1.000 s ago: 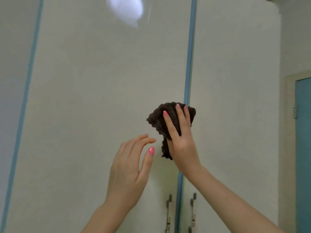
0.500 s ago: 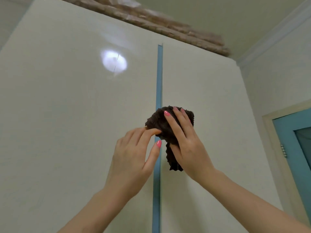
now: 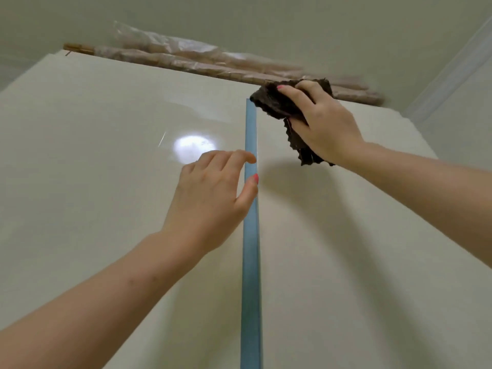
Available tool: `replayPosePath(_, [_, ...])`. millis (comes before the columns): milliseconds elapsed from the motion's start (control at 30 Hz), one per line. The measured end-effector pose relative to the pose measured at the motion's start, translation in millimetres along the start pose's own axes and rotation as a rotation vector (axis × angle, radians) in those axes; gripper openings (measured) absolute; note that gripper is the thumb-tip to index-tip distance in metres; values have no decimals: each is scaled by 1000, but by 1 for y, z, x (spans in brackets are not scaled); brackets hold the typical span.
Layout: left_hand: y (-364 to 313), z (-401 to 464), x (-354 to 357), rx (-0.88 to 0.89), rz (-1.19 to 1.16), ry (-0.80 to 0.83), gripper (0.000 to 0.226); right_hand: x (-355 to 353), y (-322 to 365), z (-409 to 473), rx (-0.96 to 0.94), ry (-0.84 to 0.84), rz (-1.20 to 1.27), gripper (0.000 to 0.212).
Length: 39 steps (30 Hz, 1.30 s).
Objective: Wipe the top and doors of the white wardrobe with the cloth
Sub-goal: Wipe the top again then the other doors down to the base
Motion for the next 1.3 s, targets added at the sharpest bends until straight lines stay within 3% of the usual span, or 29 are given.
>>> replayPosePath(67, [-5, -5, 3, 9, 17, 2, 34, 24, -13, 26, 61, 53, 23, 52])
replayPosePath(233, [-16, -26, 10, 7, 102, 67, 45, 111, -15, 31, 178, 422, 154, 52])
replayPosePath(333, [-19, -32, 20, -25, 119, 97, 52, 116, -2, 21, 147, 395, 189, 54])
replayPosePath(500, [-44, -25, 45, -51, 94, 98, 46, 90, 24, -29, -233, 293, 307, 43])
replayPosePath(567, [-51, -19, 50, -59, 82, 93, 43, 88, 7, -40, -286, 293, 320, 44])
replayPosePath(633, [-50, -21, 50, -67, 71, 99, 44, 91, -40, -29, -121, 295, 272, 45])
replayPosePath(767, [-46, -45, 39, -69, 78, 149, 56, 106, -144, -29, 501, 305, 129, 47])
replayPosePath(833, [-46, -57, 32, -80, 68, 161, 54, 115, -141, -28, 593, 348, 137, 50])
replayPosePath(900, [-51, -60, 30, -81, 56, 157, 53, 115, -107, -14, 488, 364, 159, 50])
replayPosePath(1033, [-74, -46, 45, -79, 35, 116, 50, 106, -5, -3, 8, 348, 201, 46])
replayPosePath(1133, [-97, -31, 63, -62, 8, 105, 51, 98, -8, -19, -181, 335, 236, 43])
replayPosePath(1200, [-107, -27, 71, -49, -14, 108, 50, 96, -73, -29, -34, 328, 236, 44])
replayPosePath(1300, [-110, -30, 70, -32, -31, 101, 47, 92, -201, -65, 419, 298, 135, 44])
Point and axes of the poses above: each hand's wrist, its own z-axis towards the middle knuckle, its own x-axis out of the palm, y = z × x, the point moved 10 cm from there along z, towards the middle knuckle, and after that the axes turned 5 degrees about -z, right-handed, at the moved point
